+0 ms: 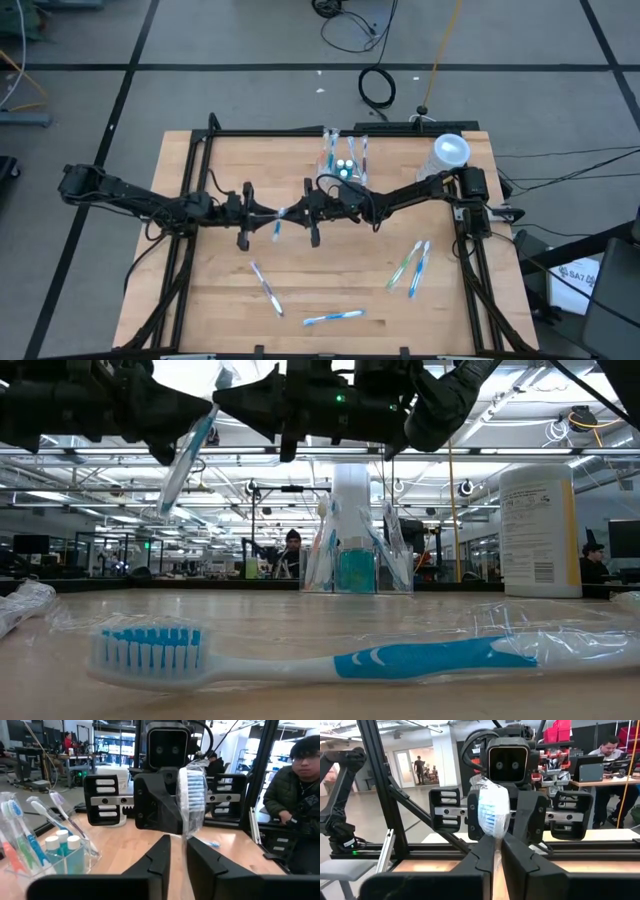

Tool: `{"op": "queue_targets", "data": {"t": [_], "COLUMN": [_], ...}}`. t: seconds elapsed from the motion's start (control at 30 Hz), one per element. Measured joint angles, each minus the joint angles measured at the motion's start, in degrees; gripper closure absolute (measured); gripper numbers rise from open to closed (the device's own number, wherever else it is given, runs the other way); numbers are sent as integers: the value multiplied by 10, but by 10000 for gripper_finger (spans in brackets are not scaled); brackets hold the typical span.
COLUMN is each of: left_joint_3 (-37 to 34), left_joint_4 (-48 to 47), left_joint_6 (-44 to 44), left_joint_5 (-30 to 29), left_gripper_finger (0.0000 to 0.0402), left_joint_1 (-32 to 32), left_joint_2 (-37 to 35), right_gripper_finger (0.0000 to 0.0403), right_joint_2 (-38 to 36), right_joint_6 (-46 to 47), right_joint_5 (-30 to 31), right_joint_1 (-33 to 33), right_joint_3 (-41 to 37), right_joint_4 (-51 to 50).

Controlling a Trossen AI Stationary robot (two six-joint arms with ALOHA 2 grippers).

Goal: Pick & Place toothbrushing station
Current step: Put the top left blue toothbrush into the right section of the transparent organizer

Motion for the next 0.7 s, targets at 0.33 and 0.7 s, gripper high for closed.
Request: {"op": "queue_targets", "data": {"t": [0.33, 0.7], "left_joint_3": [1, 1], "left_joint_4": [-59, -133], "left_joint_6": [-30, -84], "left_joint_5": [-63, -131], "left_gripper_finger": [256, 223], "left_joint_1": [0, 0], "left_joint_2": [0, 0], "right_gripper_finger": [388, 389], "right_joint_2": [-25, -129], "right_joint_6": [-21, -85], "right_joint_5": [2, 195], "right_joint_1": [-25, -45], "right_joint_3": [-1, -1], "right_joint_4": [-90, -342]}}
